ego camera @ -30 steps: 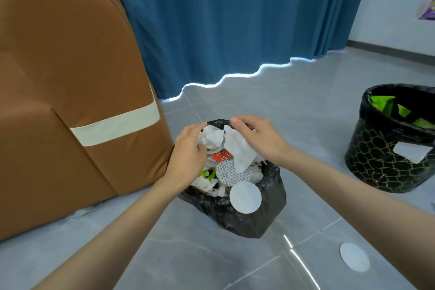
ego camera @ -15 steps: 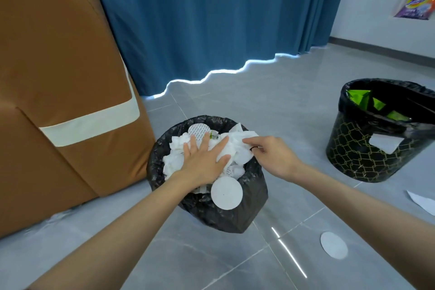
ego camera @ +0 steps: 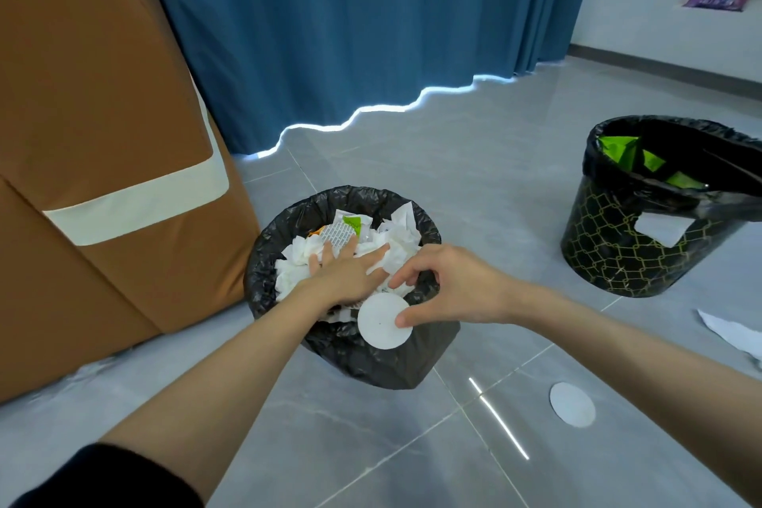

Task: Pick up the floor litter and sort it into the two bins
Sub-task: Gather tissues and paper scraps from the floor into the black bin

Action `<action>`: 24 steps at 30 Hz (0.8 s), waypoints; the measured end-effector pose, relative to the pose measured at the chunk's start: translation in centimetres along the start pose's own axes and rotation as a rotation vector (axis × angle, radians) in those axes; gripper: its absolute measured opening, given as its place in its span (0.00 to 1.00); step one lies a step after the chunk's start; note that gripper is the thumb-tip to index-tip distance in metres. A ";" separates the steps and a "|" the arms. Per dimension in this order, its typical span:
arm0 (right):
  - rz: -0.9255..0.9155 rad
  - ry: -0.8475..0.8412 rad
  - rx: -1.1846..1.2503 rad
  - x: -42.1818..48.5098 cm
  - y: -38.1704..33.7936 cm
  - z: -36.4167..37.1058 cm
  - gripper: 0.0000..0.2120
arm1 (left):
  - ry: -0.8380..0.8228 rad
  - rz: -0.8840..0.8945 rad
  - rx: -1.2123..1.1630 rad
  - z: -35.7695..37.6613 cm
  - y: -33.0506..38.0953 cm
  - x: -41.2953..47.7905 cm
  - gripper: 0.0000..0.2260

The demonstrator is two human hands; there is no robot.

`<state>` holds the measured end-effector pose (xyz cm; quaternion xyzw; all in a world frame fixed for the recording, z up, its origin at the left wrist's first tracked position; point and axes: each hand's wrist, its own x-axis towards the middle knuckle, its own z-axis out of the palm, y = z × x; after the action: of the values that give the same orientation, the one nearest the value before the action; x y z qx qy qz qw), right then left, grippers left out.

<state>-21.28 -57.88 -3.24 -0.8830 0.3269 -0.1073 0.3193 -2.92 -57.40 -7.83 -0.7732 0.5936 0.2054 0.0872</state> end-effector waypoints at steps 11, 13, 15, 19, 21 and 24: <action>0.179 0.066 0.389 0.7 0.4 0.2 0.04 | -0.036 0.044 0.027 0.0 -0.8 -0.1 0.26; 0.183 0.167 0.446 0.7 0.5 -0.6 0.04 | -0.033 0.048 0.028 0.2 -0.7 -0.2 0.26; 0.154 0.263 0.386 0.7 0.7 -1.0 0.05 | -0.013 0.047 0.024 0.4 -0.6 -0.2 0.24; 0.014 0.215 -0.077 1.0 1.4 -0.7 0.09 | -0.005 0.043 0.034 0.6 -0.7 0.1 0.22; 0.007 0.161 -0.249 1.2 1.9 -0.3 0.12 | 0.007 0.037 0.035 0.6 -0.6 0.0 0.22; 0.021 0.209 -0.259 1.1 2.1 -0.4 0.15 | 0.078 0.040 -0.015 0.4 -0.2 -0.4 0.21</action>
<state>-21.68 -60.05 -4.27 -0.8974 0.3786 -0.1523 0.1679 -2.87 -56.84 -8.01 -0.7692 0.6104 0.1811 0.0541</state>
